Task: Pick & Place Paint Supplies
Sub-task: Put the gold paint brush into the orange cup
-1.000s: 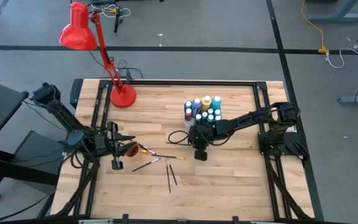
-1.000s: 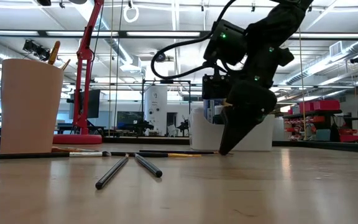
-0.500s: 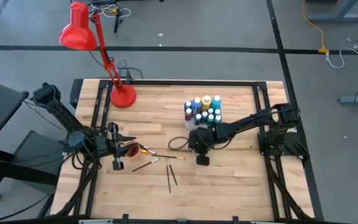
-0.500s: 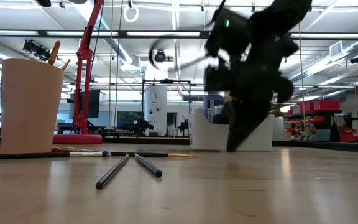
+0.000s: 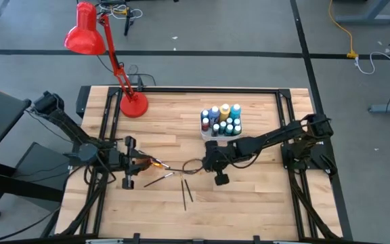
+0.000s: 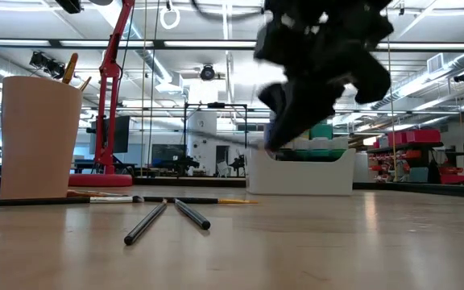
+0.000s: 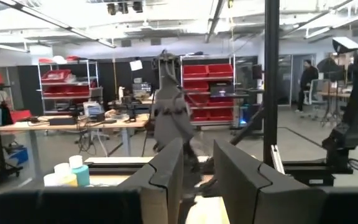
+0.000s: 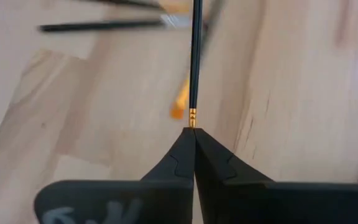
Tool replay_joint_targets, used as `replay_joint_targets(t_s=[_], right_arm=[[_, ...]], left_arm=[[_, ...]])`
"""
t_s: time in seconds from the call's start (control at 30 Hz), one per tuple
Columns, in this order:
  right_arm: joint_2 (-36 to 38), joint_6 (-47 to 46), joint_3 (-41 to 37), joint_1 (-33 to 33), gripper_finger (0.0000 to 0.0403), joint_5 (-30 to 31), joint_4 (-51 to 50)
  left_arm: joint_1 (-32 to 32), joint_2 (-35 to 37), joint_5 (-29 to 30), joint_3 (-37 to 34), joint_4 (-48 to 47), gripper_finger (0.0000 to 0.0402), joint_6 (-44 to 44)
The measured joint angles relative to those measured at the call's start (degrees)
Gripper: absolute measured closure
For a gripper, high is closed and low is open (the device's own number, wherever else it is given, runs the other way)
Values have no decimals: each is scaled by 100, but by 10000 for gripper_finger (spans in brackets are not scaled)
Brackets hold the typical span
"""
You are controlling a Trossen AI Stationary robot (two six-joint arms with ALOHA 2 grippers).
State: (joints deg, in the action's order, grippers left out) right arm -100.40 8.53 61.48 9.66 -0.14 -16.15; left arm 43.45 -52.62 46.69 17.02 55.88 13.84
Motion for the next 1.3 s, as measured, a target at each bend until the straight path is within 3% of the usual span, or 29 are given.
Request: replay_joint_targets(t_s=[0.1,0.23,0.33,0.53,0.73,1.0,1.17,1.3], right_arm=[[4,1429,265,216,403,33,-27],[9,2961,885,477,403,944,-47],[9,4154,1352,595,403,1615,-108],[15,5900,1883,641,403,1772,177],[17,7344,1912,630,403,2356,1177],[17,8211,1914,476,403,2523,1847],[17,8344,1914,378,403,2524,1984],[17,8399,1914,325,403,2522,1988]], left_arm=[[-170,13,80,122,-136,303,-103],[-485,28,90,369,-805,291,-1216],[-774,28,-343,647,-1789,264,-2362],[-1376,-42,-1096,1357,-3835,193,-4619],[-1951,-39,-2348,1575,-4275,162,-5738],[-2354,-98,-3292,1578,-4261,173,-5873],[-2522,-184,-3482,1582,-4233,186,-5646],[-2591,-181,-3493,1582,-4234,225,-5378]])
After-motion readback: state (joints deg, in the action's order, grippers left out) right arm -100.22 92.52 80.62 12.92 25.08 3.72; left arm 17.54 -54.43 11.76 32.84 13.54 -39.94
